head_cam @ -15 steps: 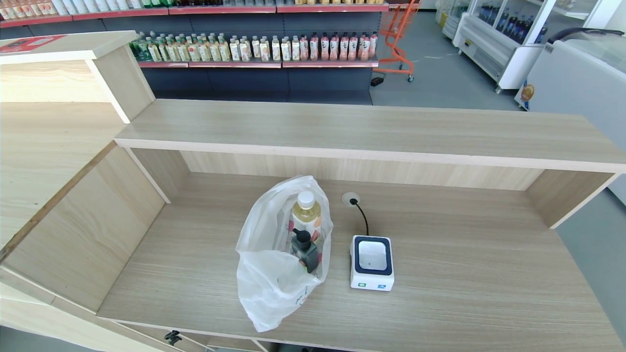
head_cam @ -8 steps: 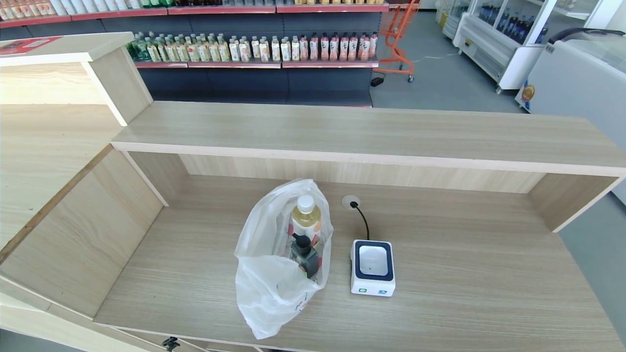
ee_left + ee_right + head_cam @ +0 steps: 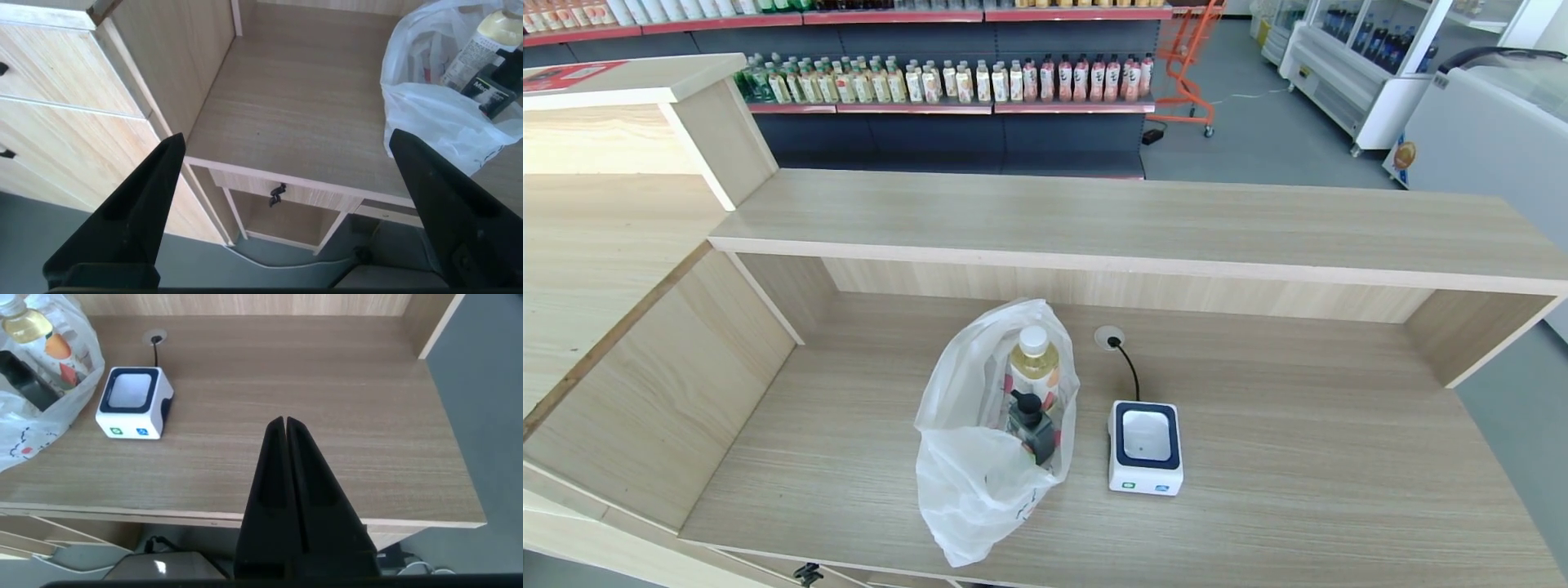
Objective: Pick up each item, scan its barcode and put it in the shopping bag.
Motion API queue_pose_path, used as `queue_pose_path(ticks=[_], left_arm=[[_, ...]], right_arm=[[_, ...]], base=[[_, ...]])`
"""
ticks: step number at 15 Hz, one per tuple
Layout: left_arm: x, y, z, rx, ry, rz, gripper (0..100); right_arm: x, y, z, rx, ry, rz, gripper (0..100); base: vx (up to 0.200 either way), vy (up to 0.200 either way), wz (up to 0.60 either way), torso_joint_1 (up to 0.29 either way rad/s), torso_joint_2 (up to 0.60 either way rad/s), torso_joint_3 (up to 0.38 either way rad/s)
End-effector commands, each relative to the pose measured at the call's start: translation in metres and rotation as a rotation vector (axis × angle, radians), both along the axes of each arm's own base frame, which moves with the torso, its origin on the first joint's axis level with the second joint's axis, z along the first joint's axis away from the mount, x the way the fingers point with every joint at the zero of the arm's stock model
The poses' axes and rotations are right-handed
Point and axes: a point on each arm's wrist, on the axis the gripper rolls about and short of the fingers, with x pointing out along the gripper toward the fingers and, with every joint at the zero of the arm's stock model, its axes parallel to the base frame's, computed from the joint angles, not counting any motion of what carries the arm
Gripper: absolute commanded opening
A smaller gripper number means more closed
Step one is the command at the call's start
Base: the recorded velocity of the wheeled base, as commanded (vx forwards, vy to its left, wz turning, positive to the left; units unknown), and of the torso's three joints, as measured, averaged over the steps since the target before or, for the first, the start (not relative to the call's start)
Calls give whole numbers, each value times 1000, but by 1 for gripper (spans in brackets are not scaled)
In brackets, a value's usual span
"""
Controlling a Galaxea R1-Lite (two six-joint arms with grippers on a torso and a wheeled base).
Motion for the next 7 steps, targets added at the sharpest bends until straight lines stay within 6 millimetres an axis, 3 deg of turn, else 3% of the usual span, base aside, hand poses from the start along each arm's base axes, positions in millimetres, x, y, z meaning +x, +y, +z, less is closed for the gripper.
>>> queue_pose_path(ticks=[1, 7], left_arm=[[0, 0, 0, 0, 1, 1, 100], [0, 0, 0, 0, 1, 1, 100]], right_arm=[[0, 0, 0, -2, 1, 1, 0], [0, 0, 0, 2, 1, -1, 0]], base=[[0, 0, 0, 0, 0, 0], [0, 0, 0, 0, 0, 0]])
